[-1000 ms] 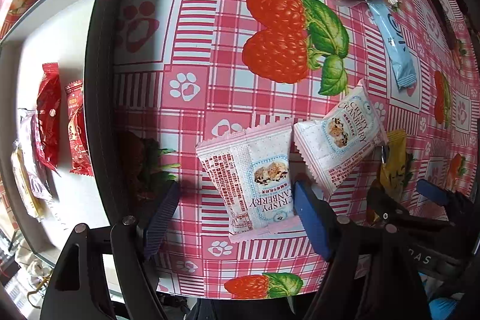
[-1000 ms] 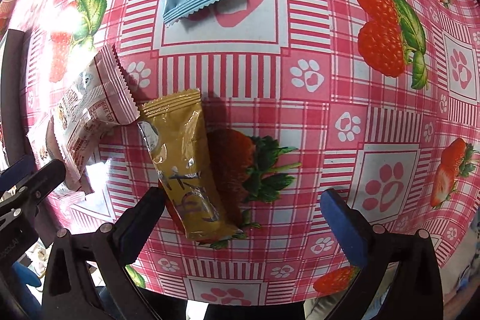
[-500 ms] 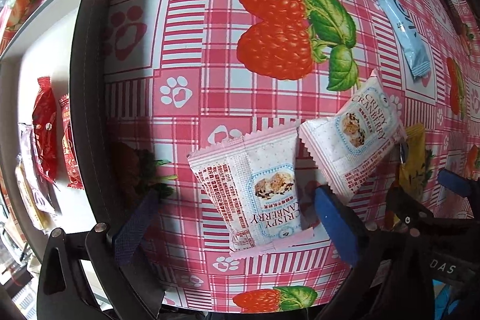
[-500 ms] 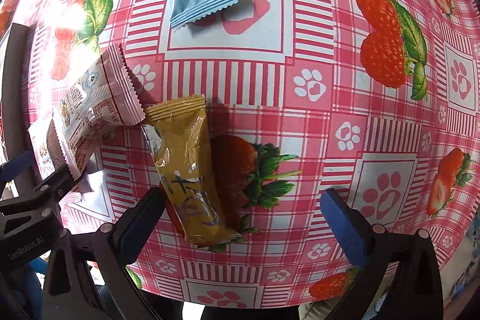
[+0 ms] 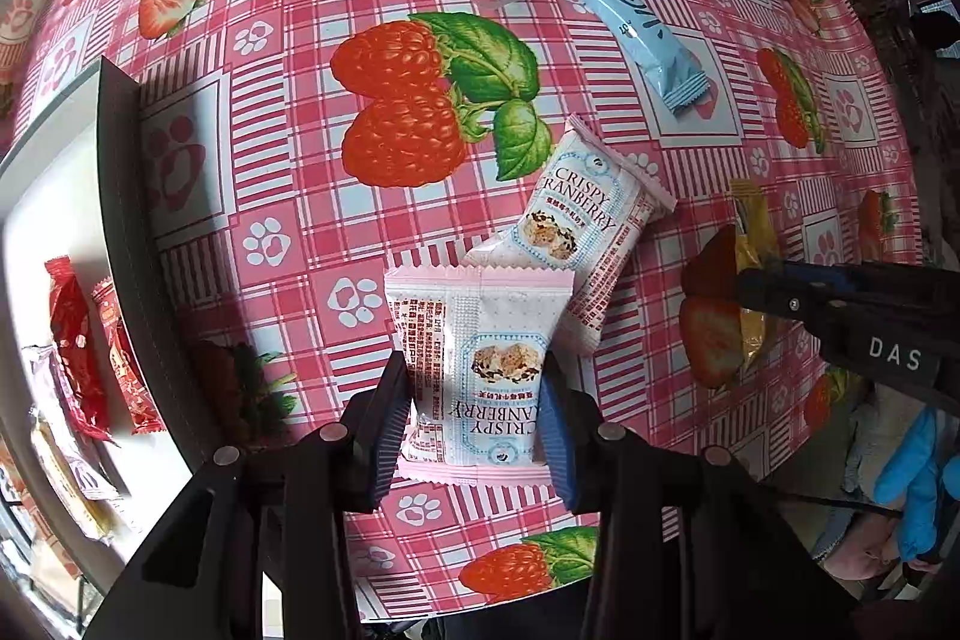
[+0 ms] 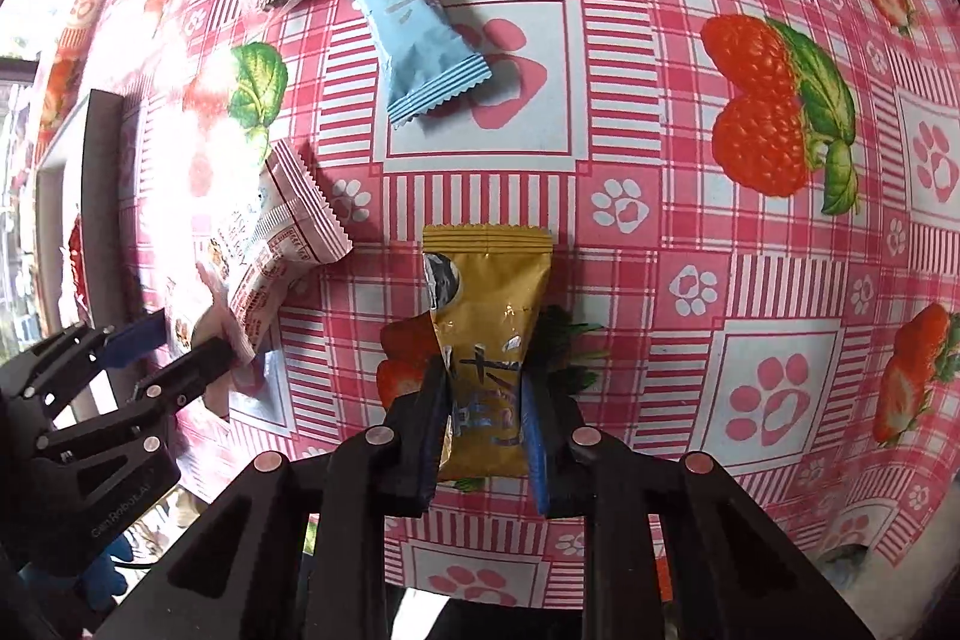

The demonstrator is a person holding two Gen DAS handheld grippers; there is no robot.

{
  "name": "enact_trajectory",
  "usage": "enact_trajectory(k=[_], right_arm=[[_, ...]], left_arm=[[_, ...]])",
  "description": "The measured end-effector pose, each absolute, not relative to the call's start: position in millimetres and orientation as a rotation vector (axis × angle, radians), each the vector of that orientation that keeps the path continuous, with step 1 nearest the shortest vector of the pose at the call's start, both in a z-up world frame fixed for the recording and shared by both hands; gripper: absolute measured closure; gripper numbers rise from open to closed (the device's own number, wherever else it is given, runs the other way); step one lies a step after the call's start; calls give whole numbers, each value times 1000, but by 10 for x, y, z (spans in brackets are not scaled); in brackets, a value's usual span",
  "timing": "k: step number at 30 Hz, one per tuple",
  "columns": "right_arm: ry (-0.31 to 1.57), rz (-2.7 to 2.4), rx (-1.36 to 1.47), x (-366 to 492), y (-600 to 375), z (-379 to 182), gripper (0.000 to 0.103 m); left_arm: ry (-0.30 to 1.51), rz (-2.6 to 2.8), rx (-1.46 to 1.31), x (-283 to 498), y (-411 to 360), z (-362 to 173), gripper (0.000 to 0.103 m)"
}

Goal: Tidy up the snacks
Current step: 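Carry both packets into the white tray and open both tools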

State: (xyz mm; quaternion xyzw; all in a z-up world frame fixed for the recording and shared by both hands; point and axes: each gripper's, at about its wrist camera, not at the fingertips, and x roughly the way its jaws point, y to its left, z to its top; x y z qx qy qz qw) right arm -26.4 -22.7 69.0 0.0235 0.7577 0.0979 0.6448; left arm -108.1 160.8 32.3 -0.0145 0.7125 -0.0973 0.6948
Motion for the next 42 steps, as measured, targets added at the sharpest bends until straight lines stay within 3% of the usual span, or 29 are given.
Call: enact_trajectory(k=[4, 13, 26, 42], right_arm=[[1731, 217, 185, -328, -415, 768, 79], [1736, 246, 196, -298, -433, 865, 79], [1692, 445, 19, 82, 728, 1253, 79], [1662, 725, -152, 142, 2209, 1197, 79]], left_arm=[[1568, -218, -64, -1161, 1772, 508, 59], [1498, -186, -72, -1245, 2164, 788, 59], [1419, -13, -209, -1266, 2925, 813, 59], [1400, 223, -364, -1523, 4011, 706, 59]])
